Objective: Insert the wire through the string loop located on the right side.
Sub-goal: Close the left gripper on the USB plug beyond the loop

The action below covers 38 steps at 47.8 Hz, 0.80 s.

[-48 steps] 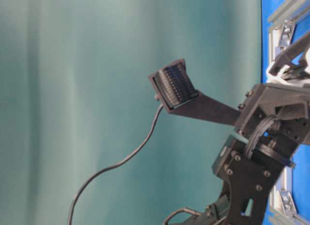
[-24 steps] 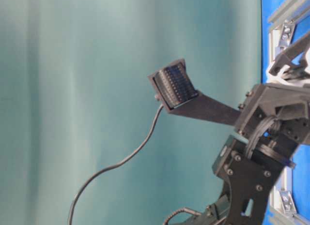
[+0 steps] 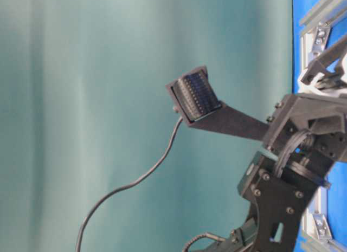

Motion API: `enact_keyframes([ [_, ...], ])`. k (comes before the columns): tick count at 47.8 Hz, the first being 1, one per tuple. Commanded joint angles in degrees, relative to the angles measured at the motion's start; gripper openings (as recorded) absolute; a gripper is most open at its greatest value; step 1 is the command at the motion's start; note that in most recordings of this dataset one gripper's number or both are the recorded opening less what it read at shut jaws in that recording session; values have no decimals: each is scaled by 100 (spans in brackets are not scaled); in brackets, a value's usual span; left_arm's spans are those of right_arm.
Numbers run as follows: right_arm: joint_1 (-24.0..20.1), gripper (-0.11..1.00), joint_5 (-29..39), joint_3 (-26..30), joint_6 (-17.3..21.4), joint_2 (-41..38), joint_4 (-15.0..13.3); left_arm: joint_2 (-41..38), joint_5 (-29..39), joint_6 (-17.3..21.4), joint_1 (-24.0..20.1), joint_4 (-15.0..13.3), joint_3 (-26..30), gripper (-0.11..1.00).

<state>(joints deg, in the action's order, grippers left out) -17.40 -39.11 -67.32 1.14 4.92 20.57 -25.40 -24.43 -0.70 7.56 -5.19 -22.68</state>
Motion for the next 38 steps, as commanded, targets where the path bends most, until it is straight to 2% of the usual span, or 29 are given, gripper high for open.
enact_keyframes([
  [1,9,-3,-35,44,-9,44,9,132,-44,9,-9,9,70,86],
  [17,9,-3,-26,53,-9,44,9,132,-35,0,-9,18,70,86],
  [24,9,-3,-9,53,-9,44,9,132,-18,9,-9,18,70,80],
  [28,9,-3,0,53,-9,44,9,141,0,9,-9,18,70,67],
  [35,9,-3,9,53,-9,35,9,141,26,18,-9,18,70,25],
  [38,9,-3,9,53,-9,35,9,132,53,26,-9,18,70,11],
])
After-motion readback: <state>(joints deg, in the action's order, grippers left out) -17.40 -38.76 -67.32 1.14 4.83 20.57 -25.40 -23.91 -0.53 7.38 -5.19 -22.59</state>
